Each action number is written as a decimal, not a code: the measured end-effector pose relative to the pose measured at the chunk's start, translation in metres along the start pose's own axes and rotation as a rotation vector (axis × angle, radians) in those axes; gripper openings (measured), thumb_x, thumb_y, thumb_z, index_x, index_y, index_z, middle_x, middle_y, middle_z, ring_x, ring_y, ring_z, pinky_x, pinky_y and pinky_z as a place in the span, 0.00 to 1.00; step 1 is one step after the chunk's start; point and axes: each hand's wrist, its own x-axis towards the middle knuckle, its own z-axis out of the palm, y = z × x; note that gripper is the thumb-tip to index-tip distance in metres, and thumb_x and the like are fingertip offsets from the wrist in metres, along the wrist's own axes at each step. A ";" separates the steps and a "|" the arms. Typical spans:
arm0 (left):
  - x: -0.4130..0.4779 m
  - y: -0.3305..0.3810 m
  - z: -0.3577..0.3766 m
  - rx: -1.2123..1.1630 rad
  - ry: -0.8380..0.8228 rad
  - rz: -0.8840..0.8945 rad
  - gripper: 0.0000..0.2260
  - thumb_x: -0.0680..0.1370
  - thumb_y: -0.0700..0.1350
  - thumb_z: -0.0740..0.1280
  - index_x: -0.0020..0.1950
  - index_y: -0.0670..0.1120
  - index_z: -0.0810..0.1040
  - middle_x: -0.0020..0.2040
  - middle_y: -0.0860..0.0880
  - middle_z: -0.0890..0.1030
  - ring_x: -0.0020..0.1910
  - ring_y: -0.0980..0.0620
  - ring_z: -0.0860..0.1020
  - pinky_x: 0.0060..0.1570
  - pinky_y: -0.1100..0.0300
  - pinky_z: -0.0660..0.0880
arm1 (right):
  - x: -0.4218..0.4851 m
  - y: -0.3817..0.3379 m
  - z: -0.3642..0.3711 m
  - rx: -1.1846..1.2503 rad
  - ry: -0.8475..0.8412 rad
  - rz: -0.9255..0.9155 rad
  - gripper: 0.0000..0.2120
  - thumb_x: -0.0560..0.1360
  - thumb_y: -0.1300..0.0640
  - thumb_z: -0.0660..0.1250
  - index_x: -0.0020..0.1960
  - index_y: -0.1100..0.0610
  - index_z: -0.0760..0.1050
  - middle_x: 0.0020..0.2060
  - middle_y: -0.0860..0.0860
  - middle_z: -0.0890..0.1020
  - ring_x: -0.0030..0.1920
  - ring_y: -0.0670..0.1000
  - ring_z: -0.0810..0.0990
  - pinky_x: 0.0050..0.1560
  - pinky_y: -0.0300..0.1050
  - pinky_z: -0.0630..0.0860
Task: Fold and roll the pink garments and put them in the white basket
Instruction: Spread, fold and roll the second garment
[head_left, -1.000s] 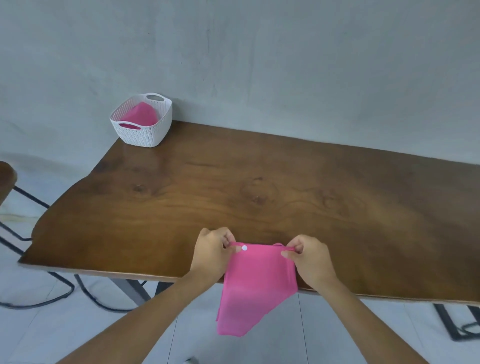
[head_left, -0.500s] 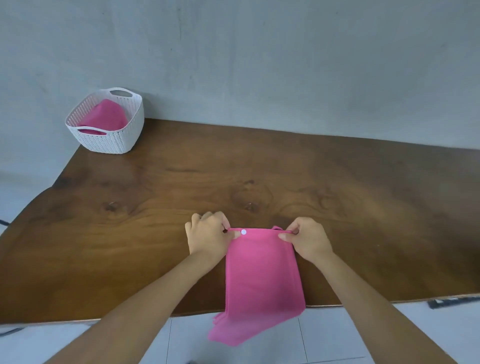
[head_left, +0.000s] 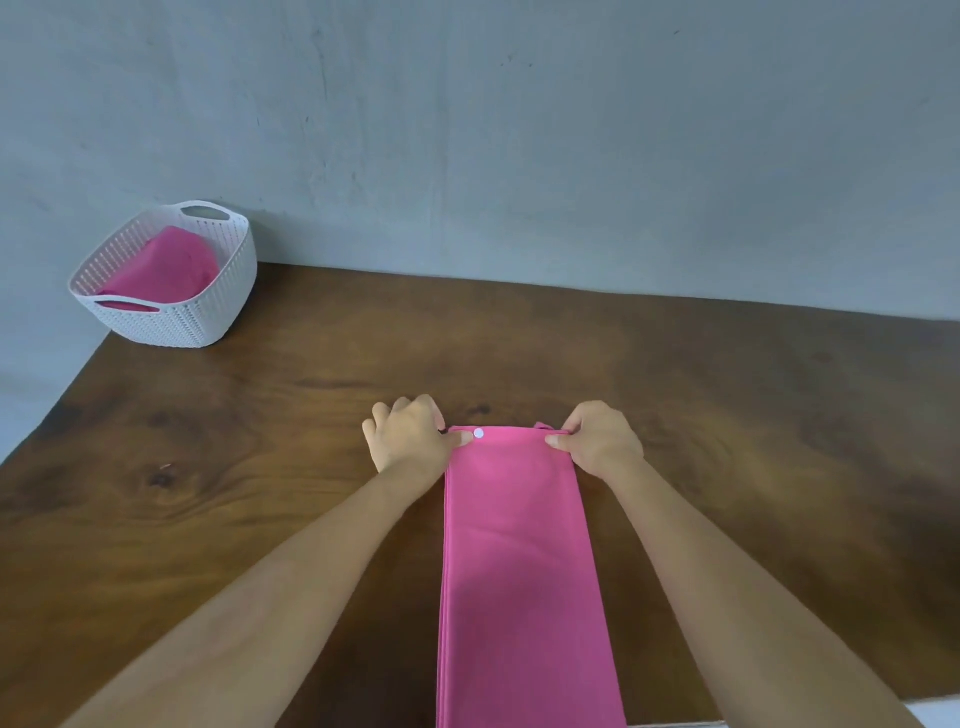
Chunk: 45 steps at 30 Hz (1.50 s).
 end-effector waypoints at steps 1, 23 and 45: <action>0.009 0.005 0.000 0.016 -0.006 -0.013 0.22 0.68 0.70 0.74 0.46 0.53 0.78 0.50 0.52 0.78 0.57 0.45 0.71 0.57 0.53 0.65 | 0.009 -0.003 -0.003 -0.018 0.001 -0.006 0.11 0.75 0.45 0.73 0.45 0.52 0.84 0.41 0.48 0.84 0.45 0.51 0.83 0.44 0.46 0.77; 0.204 0.080 0.022 0.184 0.051 -0.225 0.26 0.69 0.75 0.68 0.46 0.52 0.79 0.52 0.49 0.78 0.61 0.43 0.70 0.59 0.49 0.66 | 0.230 -0.048 -0.045 -0.069 0.056 -0.032 0.22 0.71 0.35 0.73 0.51 0.53 0.79 0.49 0.52 0.83 0.55 0.57 0.81 0.57 0.53 0.78; 0.266 0.091 0.027 0.186 0.058 -0.366 0.38 0.64 0.83 0.60 0.46 0.48 0.77 0.48 0.47 0.77 0.64 0.44 0.69 0.60 0.47 0.62 | 0.271 -0.059 -0.048 -0.014 0.162 0.000 0.28 0.76 0.27 0.55 0.48 0.52 0.73 0.55 0.53 0.80 0.61 0.57 0.75 0.58 0.56 0.66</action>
